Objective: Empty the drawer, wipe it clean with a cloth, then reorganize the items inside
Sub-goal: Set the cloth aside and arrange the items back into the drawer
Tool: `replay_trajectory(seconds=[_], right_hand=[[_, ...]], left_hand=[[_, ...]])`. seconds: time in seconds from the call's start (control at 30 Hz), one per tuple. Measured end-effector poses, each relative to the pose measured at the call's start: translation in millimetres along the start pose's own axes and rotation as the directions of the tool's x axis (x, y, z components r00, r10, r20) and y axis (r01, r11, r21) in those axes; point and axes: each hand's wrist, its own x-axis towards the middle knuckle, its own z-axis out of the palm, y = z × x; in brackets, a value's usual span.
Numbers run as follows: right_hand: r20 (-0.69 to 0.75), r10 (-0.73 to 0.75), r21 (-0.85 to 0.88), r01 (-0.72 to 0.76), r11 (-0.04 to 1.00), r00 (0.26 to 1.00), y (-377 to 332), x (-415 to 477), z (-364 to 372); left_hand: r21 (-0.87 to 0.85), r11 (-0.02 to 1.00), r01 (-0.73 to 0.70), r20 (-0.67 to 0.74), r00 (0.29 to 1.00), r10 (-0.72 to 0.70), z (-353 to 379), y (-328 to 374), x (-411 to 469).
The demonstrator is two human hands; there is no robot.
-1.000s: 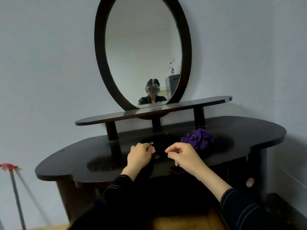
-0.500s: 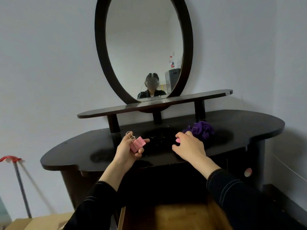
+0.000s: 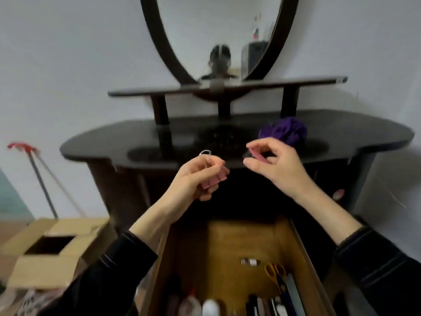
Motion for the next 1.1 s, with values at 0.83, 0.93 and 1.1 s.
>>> replay_trajectory(seconds=[0.83,0.93,1.1], right_hand=[[0.378,0.629,-0.731,-0.199,0.653,0.679,219,-149,64],[0.377,0.651,-0.753,-0.19,0.63,0.659,221,-151,66],[0.322,0.672,-0.765,-0.234,0.6,0.667,220,-149,67]], left_hand=[[0.662,0.616,0.428,0.054,0.792,-0.608,11,-244,-73],[0.686,0.602,0.409,0.052,0.798,-0.6,13,-247,-74],[0.758,0.542,0.364,0.019,0.817,-0.576,13,-248,-75]])
